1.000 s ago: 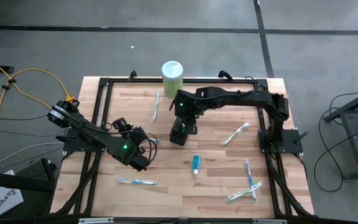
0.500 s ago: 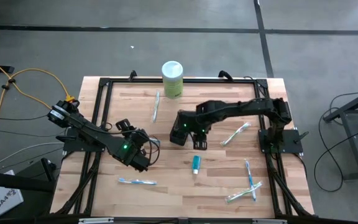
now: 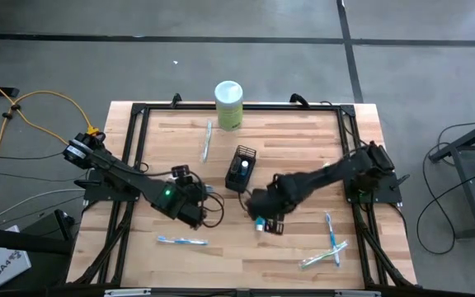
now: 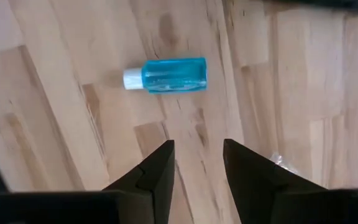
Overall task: Pick & Place toothbrushing station
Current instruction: Put the blue mouthwash into the middle section of the black wire organizer
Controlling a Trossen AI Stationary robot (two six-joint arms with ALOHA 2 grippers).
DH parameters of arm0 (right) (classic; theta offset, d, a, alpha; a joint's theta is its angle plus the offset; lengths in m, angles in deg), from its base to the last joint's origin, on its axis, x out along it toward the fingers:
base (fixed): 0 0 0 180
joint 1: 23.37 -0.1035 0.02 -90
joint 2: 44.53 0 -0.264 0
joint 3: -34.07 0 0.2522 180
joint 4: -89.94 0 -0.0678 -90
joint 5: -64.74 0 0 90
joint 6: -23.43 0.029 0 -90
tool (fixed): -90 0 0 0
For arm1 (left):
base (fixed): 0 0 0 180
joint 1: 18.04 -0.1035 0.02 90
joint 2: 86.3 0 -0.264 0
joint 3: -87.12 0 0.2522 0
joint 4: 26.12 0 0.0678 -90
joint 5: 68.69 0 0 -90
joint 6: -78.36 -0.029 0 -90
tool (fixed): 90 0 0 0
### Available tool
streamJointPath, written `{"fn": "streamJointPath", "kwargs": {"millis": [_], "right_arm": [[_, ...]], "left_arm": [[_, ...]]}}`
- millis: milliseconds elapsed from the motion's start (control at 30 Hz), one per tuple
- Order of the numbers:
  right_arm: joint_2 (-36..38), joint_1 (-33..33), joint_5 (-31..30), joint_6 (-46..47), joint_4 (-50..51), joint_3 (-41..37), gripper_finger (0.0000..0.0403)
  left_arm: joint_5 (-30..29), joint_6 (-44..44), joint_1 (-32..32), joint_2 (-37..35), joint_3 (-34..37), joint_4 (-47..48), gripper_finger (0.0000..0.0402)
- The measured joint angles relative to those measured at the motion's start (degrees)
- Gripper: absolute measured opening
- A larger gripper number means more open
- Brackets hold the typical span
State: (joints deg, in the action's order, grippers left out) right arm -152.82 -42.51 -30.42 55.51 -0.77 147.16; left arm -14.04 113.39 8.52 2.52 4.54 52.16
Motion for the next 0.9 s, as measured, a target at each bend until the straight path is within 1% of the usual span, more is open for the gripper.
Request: {"fn": "streamJointPath", "kwargs": {"millis": [200, 367, 433, 500, 567, 767, 833, 900], "right_arm": [[0.00, -5.60, -6.04, -1.61, -1.65, 0.00, 0.0129], [0.00, -8.53, -7.10, 0.80, -4.88, 0.00, 0.0129], [0.00, -9.69, -8.54, 2.61, -6.09, 0.00, 0.0129], [0.00, -10.75, -9.83, 4.41, -6.86, 0.00, 0.0129], [0.00, -11.67, -9.95, 6.57, -7.57, 0.00, 0.0129], [0.00, -14.48, -10.94, 11.86, -8.59, 0.00, 0.0129], [0.00, -15.62, -12.59, 14.40, -8.59, 0.00, 0.0129], [0.00, -16.76, -14.49, 17.86, -8.59, 0.00, 0.0129]], "left_arm": [[0.06, -0.52, 0.05, 0.00, 0.00, -2.83, 0.0160], [0.03, -1.78, 0.83, 0.00, 0.00, -6.16, 0.0160], [0.02, -4.32, 1.31, 0.00, 0.00, -7.68, 0.0160], [0.01, -8.34, 1.93, 0.00, 0.00, -9.07, 0.0160], [0.02, -14.44, 2.53, 0.00, 0.00, -11.23, 0.0160], [0.96, -36.86, 3.96, 0.00, 0.00, -19.56, 0.0160], [2.78, -41.50, 4.02, 0.00, 0.00, -21.78, 0.0160], [4.35, -43.88, 4.03, 0.00, 0.00, -23.36, 0.0160]]}}
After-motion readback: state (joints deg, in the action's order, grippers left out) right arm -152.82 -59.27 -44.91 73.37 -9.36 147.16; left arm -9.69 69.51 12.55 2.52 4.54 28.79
